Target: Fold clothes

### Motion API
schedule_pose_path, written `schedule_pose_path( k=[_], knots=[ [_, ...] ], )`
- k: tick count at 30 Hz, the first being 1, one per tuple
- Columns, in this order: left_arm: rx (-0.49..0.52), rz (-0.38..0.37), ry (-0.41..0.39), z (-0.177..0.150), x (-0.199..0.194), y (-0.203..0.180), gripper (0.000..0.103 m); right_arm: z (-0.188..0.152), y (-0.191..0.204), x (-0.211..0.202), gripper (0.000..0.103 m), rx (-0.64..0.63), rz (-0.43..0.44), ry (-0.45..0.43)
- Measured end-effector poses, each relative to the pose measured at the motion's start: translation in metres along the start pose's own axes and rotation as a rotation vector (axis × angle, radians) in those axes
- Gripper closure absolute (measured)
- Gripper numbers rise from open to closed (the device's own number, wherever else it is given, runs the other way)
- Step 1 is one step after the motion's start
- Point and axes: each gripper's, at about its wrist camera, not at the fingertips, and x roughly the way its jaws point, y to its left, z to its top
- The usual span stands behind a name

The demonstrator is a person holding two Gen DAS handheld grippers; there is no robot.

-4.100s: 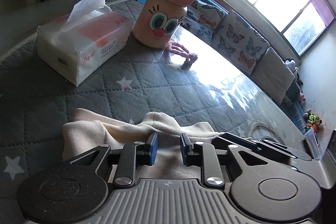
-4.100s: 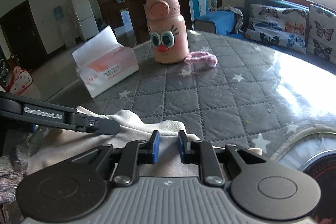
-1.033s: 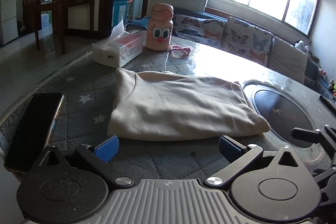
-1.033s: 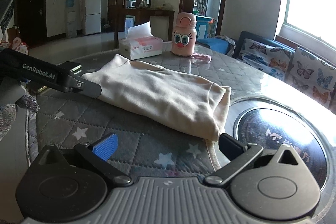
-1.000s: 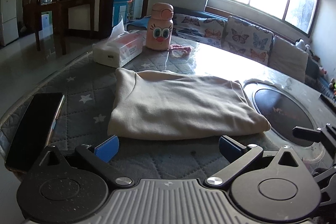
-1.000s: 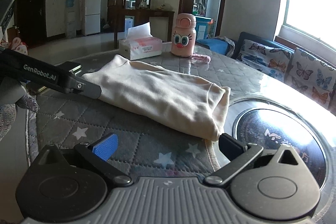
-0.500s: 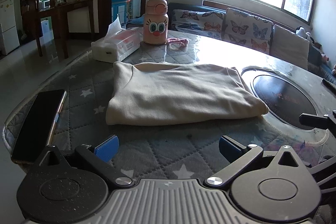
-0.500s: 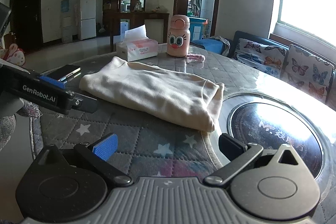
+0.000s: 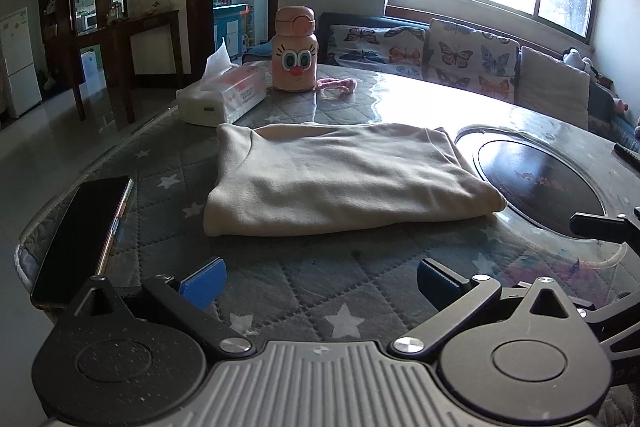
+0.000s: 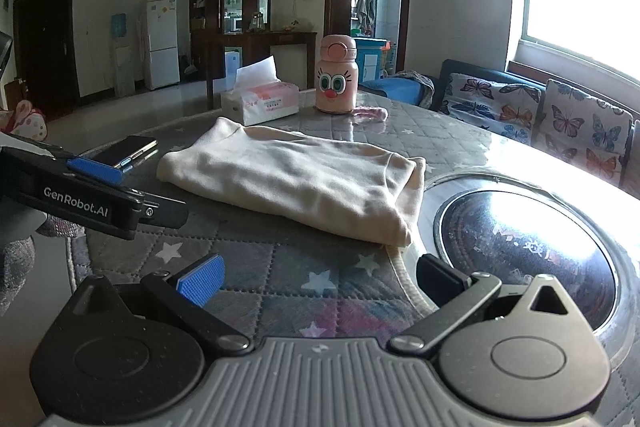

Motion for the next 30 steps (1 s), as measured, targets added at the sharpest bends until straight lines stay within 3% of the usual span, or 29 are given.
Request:
schedule_pose_path(
  k=[30],
  knots=[
    [0.006,0.004,0.027,-0.0078,0.0056,-0.0048,0.000,-0.0069,0.0045,0.0034,0.000,0.043,0.004,0.022]
  ],
)
